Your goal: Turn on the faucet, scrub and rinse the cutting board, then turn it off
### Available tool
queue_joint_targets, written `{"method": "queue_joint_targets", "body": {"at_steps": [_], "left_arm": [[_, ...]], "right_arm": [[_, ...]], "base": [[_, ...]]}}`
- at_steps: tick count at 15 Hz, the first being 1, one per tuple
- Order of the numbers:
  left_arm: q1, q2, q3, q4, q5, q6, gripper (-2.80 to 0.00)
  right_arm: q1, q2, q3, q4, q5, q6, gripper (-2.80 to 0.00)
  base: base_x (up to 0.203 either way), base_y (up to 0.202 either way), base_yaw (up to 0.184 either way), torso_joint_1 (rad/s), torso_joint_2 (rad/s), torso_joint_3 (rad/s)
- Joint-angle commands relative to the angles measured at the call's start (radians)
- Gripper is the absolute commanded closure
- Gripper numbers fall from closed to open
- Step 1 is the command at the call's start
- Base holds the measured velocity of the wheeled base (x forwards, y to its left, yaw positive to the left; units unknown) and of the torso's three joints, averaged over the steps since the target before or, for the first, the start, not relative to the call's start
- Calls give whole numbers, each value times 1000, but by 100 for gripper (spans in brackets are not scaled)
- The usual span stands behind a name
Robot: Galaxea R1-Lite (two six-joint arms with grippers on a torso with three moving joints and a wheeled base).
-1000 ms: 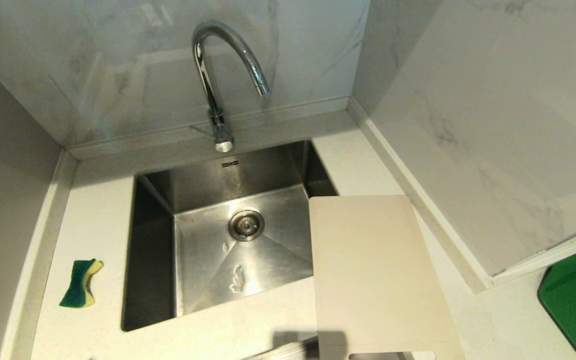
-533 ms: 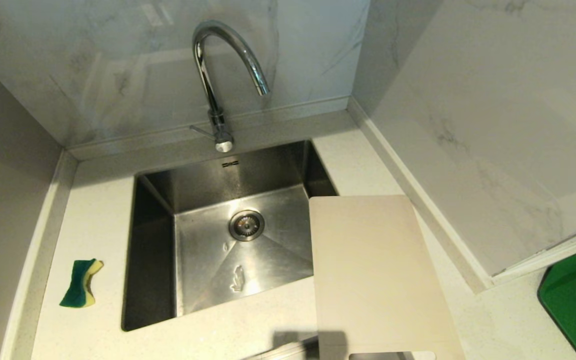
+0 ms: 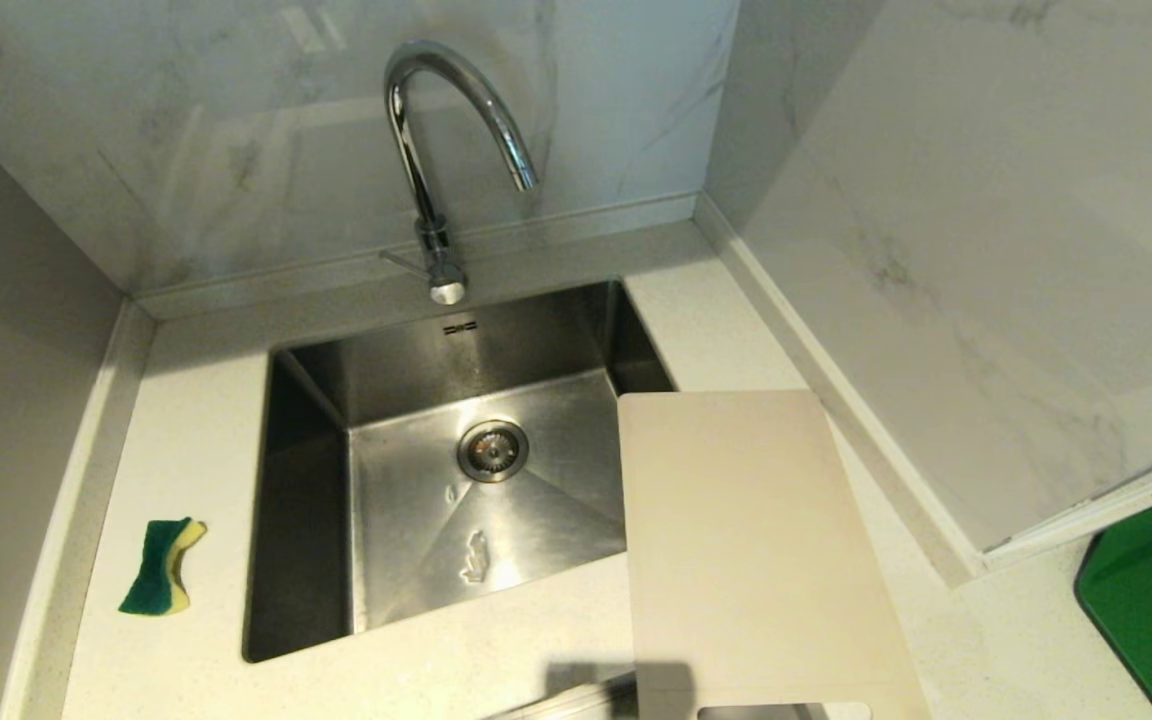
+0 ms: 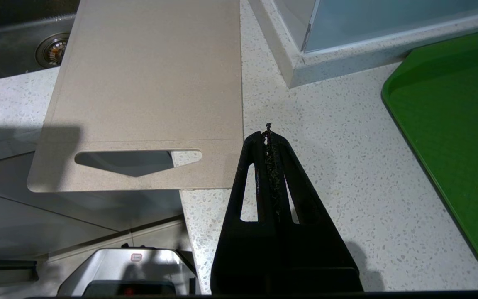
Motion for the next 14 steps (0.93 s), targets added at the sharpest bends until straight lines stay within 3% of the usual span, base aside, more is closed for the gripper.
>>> {"method": "queue_joint_targets", "body": {"at_steps": [1, 14], "left_arm": [[0, 2, 2, 0, 2, -9, 0], [0, 2, 2, -2, 0, -14, 0]], "right_arm": [[0, 0, 0, 0, -1, 1, 0], [0, 2, 0, -1, -4, 19, 0]], "base": [[0, 0, 0, 0, 0, 0], [0, 0, 0, 0, 0, 0]]}}
